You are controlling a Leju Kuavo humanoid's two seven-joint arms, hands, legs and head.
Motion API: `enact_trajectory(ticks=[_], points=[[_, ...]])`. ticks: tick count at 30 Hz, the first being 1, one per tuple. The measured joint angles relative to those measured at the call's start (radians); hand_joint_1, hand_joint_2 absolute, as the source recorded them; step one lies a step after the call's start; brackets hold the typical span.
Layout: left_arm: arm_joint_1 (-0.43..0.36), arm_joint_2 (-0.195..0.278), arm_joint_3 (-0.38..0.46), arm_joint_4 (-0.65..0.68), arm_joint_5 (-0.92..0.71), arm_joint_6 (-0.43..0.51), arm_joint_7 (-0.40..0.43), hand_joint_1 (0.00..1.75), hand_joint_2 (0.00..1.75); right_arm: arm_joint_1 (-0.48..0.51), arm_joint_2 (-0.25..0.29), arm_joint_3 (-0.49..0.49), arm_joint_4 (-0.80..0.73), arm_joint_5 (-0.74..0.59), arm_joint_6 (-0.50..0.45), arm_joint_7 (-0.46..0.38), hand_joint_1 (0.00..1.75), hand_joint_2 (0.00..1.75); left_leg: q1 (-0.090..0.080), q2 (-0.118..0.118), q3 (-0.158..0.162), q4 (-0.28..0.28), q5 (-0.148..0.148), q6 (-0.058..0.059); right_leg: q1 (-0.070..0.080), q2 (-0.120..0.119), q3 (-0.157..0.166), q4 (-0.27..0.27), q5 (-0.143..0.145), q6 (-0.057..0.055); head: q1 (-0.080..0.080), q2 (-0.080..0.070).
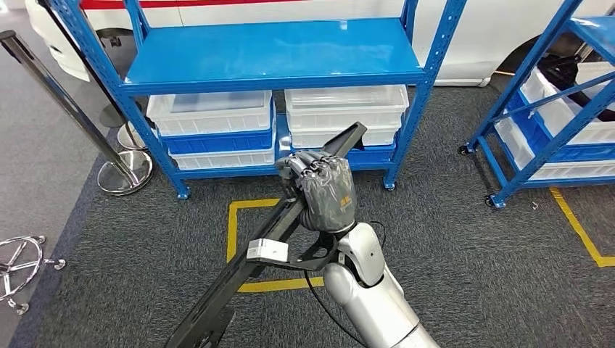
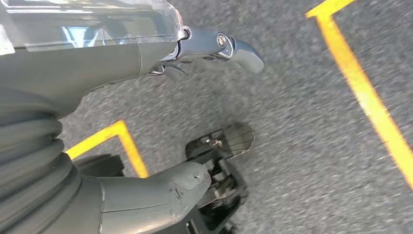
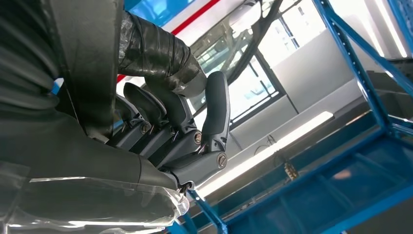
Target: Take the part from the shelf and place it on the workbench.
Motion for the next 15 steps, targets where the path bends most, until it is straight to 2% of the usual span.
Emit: enact_trajectory(ticks=[1,2,3,4,5,6,7,8,9,10,11,12,13,14,15], points=[[0.000,0.000,0.000,0.000,0.000,0.000,0.000,0.00,1.75,0.000,0.000,0.000,0.000,0.000,0.000,0.000,1.75,1.75,0.000,0.000,-0.015,0.068,-0.051,-0.003,0.001,-0.001,-0.018,0.001,0.014,-0.003,0.000,0.000],[-0.001,0.000,0.000,0.000,0.000,0.001,0.000,0.00,1.75,0.000,0.000,0.000,0.000,0.000,0.000,0.000,1.75,1.75,0.000,0.000,-0.024,0.132,-0.080,-0.006,0.002,-0.001,-0.036,0.002,0.028,-0.003,0.000,0.000],[-0.001,0.000,0.000,0.000,0.000,0.001,0.000,0.00,1.75,0.000,0.000,0.000,0.001,0.001,0.000,0.000,1.75,1.75,0.000,0.000,-0.023,0.178,-0.082,-0.009,0.002,-0.002,-0.055,0.004,0.041,-0.003,0.000,0.000],[-0.001,0.000,0.000,0.000,0.000,0.002,0.001,0.00,1.75,0.001,0.000,0.000,0.001,0.001,0.000,0.000,1.75,1.75,0.001,0.000,-0.006,0.191,-0.061,-0.010,0.002,-0.002,-0.076,0.008,0.055,-0.001,0.000,0.000],[-0.002,0.000,0.000,0.000,0.000,0.002,0.001,0.00,1.75,0.001,0.000,0.000,0.001,0.001,0.000,0.000,1.75,1.75,0.001,0.000,0.028,0.171,-0.031,-0.010,0.001,-0.002,-0.096,0.013,0.068,0.001,0.000,0.000],[-0.003,0.001,0.000,0.000,-0.001,0.002,0.001,0.00,1.75,0.000,0.000,0.000,0.000,0.001,0.000,0.000,1.75,1.75,0.001,0.000,0.079,0.120,-0.014,-0.009,0.000,-0.002,-0.115,0.019,0.080,0.004,0.000,0.000],[-0.006,0.001,0.000,0.000,-0.002,0.002,0.001,0.00,1.75,0.000,0.001,0.000,-0.001,0.001,0.000,0.001,1.75,1.75,-0.001,0.000,0.140,0.045,-0.017,-0.007,0.001,-0.002,-0.132,0.026,0.090,0.009,0.000,0.000],[-0.010,0.001,0.000,0.000,-0.002,0.002,0.001,0.00,1.75,-0.001,0.001,0.000,-0.002,0.001,0.000,0.001,1.75,1.75,-0.003,0.000,0.190,-0.024,-0.035,-0.003,0.002,-0.003,-0.143,0.030,0.101,0.014,0.000,0.000],[-0.013,0.001,0.000,0.000,-0.004,0.002,0.000,0.00,1.75,-0.002,0.001,0.000,-0.003,0.001,0.000,0.002,1.75,1.75,-0.005,0.000,0.222,-0.075,-0.055,0.002,0.003,-0.003,-0.149,0.032,0.111,0.019,0.000,0.000],[-0.015,0.001,-0.001,0.000,-0.005,0.002,0.000,0.00,1.75,-0.003,0.001,0.000,-0.004,0.001,0.000,0.002,1.75,1.75,-0.008,-0.001,0.235,-0.103,-0.065,0.008,0.003,-0.004,-0.153,0.030,0.123,0.024,0.000,0.000],[-0.015,0.001,-0.001,0.000,-0.007,0.002,0.000,0.00,1.75,-0.004,0.001,0.000,-0.004,0.002,0.000,0.003,1.75,1.75,-0.008,-0.001,0.230,-0.109,-0.060,0.016,0.003,-0.005,-0.154,0.026,0.135,0.030,0.000,0.000],[-0.014,0.001,-0.001,0.000,-0.009,0.002,0.001,0.00,1.75,-0.004,0.000,0.000,-0.004,0.003,0.000,0.003,1.75,1.75,-0.007,0.001,0.223,-0.110,-0.048,0.023,0.001,-0.003,-0.158,0.026,0.134,0.036,0.000,0.000],[-0.014,0.001,-0.001,0.000,-0.010,0.002,0.001,0.00,1.75,-0.004,-0.001,0.000,-0.004,0.003,0.000,0.004,1.75,1.75,-0.005,0.004,0.213,-0.112,-0.034,0.032,0.000,0.000,-0.166,0.039,0.113,0.042,0.000,0.000],[-0.014,0.001,-0.002,0.000,-0.011,0.002,0.001,0.00,1.75,-0.004,-0.002,0.000,-0.004,0.004,0.000,0.004,1.75,1.75,-0.002,0.006,0.200,-0.114,-0.018,0.040,-0.001,0.003,-0.177,0.070,0.071,0.047,0.001,0.000],[-0.015,0.001,-0.002,0.000,-0.012,0.001,0.002,0.00,1.75,-0.004,-0.003,0.000,-0.004,0.003,0.000,0.005,1.75,1.75,-0.002,0.008,0.184,-0.114,-0.003,0.045,-0.004,0.005,-0.191,0.120,0.014,0.050,0.001,0.000]])
